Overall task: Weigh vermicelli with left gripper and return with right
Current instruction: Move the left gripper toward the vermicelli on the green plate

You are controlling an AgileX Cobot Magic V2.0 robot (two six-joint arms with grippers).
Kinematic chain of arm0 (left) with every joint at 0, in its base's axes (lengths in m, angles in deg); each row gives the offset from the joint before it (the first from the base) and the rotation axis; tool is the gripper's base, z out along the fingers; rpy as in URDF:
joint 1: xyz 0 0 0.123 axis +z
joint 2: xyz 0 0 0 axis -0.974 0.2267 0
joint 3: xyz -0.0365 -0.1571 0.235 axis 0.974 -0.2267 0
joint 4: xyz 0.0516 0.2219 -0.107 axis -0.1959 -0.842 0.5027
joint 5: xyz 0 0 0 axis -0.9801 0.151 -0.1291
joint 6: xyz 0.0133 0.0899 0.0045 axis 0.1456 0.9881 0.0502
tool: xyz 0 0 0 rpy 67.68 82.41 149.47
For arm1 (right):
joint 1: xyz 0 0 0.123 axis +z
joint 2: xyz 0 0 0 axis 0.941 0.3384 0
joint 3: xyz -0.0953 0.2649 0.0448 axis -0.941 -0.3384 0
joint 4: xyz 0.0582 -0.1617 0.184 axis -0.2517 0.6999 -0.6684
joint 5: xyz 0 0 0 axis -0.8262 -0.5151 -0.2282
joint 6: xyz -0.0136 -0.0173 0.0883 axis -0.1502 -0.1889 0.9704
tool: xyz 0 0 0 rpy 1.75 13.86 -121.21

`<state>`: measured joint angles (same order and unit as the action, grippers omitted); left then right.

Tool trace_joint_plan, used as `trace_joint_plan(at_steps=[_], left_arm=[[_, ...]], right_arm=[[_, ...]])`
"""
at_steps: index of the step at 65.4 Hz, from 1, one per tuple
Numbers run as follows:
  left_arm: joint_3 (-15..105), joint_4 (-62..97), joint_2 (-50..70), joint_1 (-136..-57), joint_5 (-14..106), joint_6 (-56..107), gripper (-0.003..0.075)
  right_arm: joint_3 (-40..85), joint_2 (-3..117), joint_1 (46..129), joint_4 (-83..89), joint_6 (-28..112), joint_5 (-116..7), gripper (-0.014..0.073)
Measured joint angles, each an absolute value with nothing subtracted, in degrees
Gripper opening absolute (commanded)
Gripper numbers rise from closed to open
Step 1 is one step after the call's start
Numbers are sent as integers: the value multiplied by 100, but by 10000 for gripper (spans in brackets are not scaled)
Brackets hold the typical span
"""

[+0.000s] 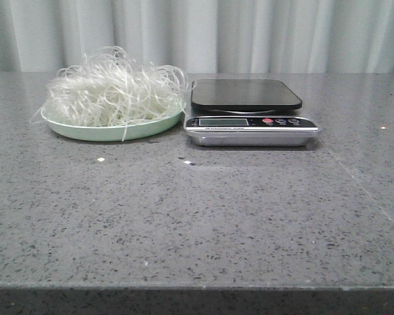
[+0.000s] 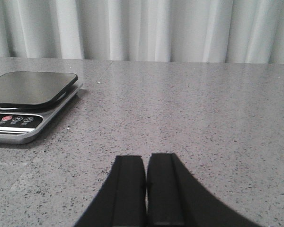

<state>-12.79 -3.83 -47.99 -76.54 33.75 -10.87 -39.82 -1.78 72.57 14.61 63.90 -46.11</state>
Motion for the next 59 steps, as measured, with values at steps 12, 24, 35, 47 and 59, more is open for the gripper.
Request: trace_joint_plan(at_steps=[12, 24, 35, 47, 59], left_arm=[[-1279, -383, -4799, -7654, 3288, -1087, 128], [-1267, -74, -4799, -7654, 2510, -1087, 128], [-746, 176, -4799, -7654, 2517, -1087, 128], [660, -70, -4409, -7654, 3650, -1087, 128], [1562, -108, -3601, -7654, 4712, -1087, 128]], right_arm=[[-3982, -178, 7257, 1461, 6390, -4611, 188], [-3982, -178, 7257, 1461, 6390, -4611, 188], [-3982, -178, 7257, 1461, 6390, -4611, 188], [-3982, -178, 7257, 1461, 6390, -4611, 188], [-3982, -178, 7257, 1461, 6390, -4611, 188]])
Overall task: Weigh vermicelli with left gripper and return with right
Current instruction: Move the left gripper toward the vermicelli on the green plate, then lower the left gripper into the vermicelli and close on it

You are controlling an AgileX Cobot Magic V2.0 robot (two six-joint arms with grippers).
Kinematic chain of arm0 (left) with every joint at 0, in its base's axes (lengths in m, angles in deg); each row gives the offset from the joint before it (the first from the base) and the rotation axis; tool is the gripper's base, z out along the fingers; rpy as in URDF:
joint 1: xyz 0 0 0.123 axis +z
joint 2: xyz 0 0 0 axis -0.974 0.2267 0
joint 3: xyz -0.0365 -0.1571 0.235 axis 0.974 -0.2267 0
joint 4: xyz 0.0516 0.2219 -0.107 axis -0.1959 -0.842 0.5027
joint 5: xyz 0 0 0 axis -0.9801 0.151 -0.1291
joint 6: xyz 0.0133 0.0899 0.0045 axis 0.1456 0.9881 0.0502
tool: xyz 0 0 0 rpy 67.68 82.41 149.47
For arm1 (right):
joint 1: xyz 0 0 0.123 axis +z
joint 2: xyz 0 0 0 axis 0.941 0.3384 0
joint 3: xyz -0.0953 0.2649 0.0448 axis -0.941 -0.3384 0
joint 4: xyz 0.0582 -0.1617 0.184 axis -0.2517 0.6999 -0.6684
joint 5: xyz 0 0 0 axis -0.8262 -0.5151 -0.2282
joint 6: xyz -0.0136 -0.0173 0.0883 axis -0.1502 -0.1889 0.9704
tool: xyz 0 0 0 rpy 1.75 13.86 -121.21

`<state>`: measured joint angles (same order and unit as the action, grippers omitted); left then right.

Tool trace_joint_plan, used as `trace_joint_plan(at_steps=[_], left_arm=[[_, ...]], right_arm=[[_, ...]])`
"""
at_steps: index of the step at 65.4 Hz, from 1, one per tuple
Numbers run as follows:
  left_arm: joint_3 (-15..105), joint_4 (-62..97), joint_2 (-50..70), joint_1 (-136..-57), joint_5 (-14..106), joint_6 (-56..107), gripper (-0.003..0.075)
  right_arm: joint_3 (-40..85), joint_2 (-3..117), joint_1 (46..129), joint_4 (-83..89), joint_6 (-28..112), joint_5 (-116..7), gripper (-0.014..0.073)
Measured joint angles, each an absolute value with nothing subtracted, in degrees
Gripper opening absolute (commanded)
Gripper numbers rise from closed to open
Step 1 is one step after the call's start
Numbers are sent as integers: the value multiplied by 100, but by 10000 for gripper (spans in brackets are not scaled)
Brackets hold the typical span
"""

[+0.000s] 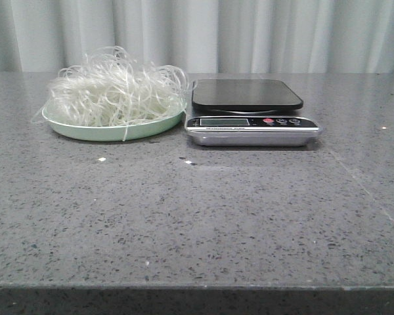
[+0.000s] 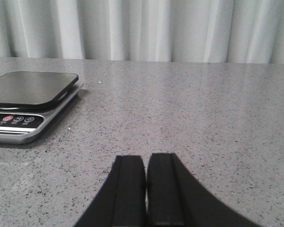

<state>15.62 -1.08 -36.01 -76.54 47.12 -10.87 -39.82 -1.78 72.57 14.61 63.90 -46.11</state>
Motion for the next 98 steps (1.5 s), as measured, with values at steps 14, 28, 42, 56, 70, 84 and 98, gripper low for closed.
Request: trace_joint_plan(at_steps=[14, 28, 42, 56, 70, 84, 98], left_arm=[[1603, -125, -3172, -7654, 4921, -1087, 128], [1603, -125, -3053, -7728, 4921, -1087, 239], [1603, -145, -2796, -8196, 4921, -1087, 540], [1905, -145, -2055, -8555, 4953, -1087, 582], [2806, -145, -660, -9059, 4953, -1087, 581], [3801, -374, 962, -9718, 4953, -1087, 581], [4826, -436, 2629, -10208, 5088, -1087, 581]], right_arm=[[-3982, -189, 7257, 1461, 6390, -4611, 188], [-3982, -187, 7257, 1461, 6390, -4611, 188], [-3982, -187, 7257, 1461, 6390, -4611, 188], [-3982, -187, 7257, 1461, 6390, -4611, 188], [-3982, -187, 7257, 1461, 6390, -4611, 188], [-3982, -187, 7257, 1461, 6390, -4611, 188], [-3982, -187, 7257, 1461, 6390, -4611, 188]])
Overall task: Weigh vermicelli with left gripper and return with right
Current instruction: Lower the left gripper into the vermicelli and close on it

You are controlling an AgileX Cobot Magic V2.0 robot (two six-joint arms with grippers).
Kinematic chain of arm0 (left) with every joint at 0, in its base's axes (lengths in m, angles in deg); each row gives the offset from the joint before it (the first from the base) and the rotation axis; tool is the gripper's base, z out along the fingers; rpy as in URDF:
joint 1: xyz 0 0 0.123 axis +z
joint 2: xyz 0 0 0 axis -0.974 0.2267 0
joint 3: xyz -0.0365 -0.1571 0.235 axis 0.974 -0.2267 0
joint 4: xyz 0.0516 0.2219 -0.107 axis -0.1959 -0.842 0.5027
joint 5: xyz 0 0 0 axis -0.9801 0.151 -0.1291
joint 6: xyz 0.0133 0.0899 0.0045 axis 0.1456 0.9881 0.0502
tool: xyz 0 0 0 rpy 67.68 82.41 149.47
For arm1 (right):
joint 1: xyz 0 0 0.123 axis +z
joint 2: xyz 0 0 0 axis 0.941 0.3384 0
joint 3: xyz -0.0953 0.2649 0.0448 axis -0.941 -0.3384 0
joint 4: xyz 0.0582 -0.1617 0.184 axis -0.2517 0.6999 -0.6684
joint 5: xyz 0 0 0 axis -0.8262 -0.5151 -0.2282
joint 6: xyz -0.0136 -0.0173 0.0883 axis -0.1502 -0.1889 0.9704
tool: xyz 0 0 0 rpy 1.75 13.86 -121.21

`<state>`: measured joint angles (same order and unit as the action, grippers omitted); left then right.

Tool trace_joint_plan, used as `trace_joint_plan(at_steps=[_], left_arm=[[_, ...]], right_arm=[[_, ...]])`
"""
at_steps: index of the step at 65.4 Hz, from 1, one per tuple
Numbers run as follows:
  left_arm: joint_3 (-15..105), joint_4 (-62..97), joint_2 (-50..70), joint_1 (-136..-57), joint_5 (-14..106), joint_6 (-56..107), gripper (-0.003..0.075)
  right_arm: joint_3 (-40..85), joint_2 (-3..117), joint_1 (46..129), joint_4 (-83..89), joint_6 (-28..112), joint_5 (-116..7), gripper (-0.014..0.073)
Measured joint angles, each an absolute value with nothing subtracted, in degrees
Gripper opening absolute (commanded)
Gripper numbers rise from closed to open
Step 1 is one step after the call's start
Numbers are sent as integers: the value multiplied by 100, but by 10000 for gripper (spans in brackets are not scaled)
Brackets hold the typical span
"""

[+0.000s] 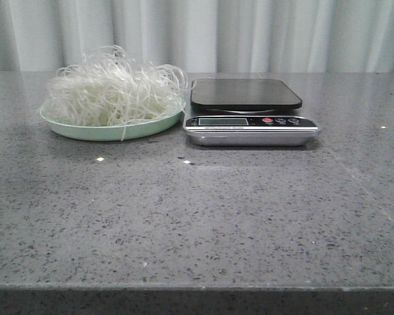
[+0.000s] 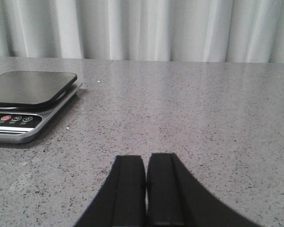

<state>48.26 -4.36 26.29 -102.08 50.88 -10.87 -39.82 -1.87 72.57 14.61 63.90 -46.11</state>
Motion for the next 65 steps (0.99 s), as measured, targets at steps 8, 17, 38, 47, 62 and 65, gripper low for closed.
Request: trace_joint_plan(at_steps=[8, 17, 38, 47, 62, 65], left_arm=[[5410, -436, 3477, -10224, 5487, -1087, 581], [5751, -426, 4094, -10224, 5860, -1087, 578], [6129, -448, 4966, -10224, 6328, -1087, 556], [6321, -484, 5186, -10224, 6583, -1087, 331], [6671, -560, 5323, -10224, 6983, -1087, 155], [6806, -573, 5341, -10224, 7134, -1087, 144]], right_arm=[[-3982, -187, 7257, 1461, 6390, -4611, 188], [-3982, -187, 7257, 1461, 6390, -4611, 188], [-3982, -187, 7257, 1461, 6390, -4611, 188], [-3982, -187, 7257, 1461, 6390, -4611, 188], [-3982, -187, 7257, 1461, 6390, -4611, 188], [-3982, -187, 7257, 1461, 6390, -4611, 188]])
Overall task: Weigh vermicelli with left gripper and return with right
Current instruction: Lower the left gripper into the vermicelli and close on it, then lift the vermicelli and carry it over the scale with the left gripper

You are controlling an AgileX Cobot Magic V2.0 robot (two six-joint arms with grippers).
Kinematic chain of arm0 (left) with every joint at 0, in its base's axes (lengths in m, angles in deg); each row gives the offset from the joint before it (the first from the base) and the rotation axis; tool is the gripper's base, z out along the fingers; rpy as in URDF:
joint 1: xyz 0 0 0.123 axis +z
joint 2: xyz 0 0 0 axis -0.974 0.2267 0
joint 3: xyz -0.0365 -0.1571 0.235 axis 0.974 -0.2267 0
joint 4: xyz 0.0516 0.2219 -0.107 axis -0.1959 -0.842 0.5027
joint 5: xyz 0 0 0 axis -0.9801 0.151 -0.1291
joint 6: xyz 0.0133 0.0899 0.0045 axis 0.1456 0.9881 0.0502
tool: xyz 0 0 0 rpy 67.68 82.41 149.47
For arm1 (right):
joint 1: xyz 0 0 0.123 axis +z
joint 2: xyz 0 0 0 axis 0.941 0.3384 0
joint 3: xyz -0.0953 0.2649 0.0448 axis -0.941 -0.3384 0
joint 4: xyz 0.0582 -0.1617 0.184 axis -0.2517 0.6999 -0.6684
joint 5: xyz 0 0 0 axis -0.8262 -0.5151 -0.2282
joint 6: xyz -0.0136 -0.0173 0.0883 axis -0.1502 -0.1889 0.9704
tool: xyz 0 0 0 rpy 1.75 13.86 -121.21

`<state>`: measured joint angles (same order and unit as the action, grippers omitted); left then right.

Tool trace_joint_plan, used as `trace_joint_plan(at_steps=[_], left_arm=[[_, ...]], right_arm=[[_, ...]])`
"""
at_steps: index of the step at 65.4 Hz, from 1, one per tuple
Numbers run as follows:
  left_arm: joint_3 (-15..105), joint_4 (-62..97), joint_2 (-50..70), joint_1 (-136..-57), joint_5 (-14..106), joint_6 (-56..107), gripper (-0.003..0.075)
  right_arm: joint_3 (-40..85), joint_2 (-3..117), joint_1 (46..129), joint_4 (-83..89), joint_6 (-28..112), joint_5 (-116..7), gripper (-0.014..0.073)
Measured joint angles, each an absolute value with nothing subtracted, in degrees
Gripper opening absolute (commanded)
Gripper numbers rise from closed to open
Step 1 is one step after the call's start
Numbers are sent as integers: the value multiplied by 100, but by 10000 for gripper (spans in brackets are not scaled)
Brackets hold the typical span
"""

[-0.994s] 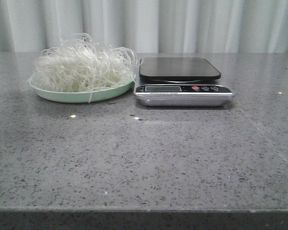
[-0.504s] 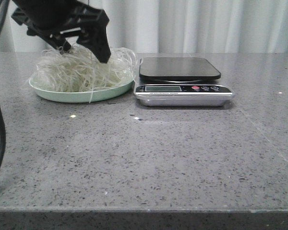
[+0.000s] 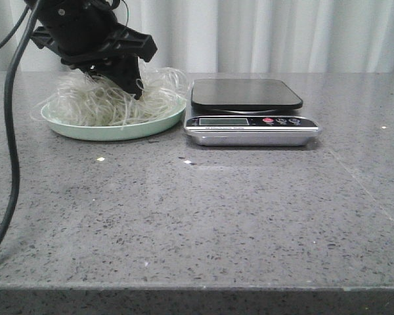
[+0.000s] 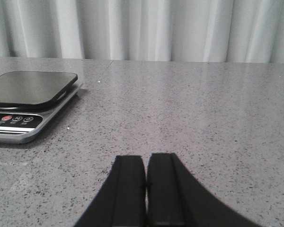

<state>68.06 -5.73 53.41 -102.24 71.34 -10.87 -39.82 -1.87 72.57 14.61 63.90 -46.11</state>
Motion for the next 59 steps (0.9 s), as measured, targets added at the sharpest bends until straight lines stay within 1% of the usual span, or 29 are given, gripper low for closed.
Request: trace_joint_plan(at_steps=[4, 16, 24, 33, 45, 59], left_arm=[[6983, -580, 5382, -10224, 7311, -1087, 126], [7915, -419, 5402, -10224, 7962, -1087, 127], [8501, -274, 5402, -10313, 8006, -1087, 127], [8814, -248, 5403, -10541, 8006, -1087, 127], [8929, -138, 5606, -10936, 7567, -1087, 127], [8937, 23, 6203, -11347, 7094, -1087, 138]], right_arm=[[-3982, -187, 7257, 1461, 6420, -4611, 188], [-3982, -187, 7257, 1461, 6420, -4611, 188], [-3982, -187, 7257, 1461, 6390, -4611, 188], [-3982, -187, 7257, 1461, 6390, -4611, 188], [-3982, -187, 7257, 1461, 6420, -4611, 188], [-3982, -187, 7257, 1461, 6420, -4611, 188]])
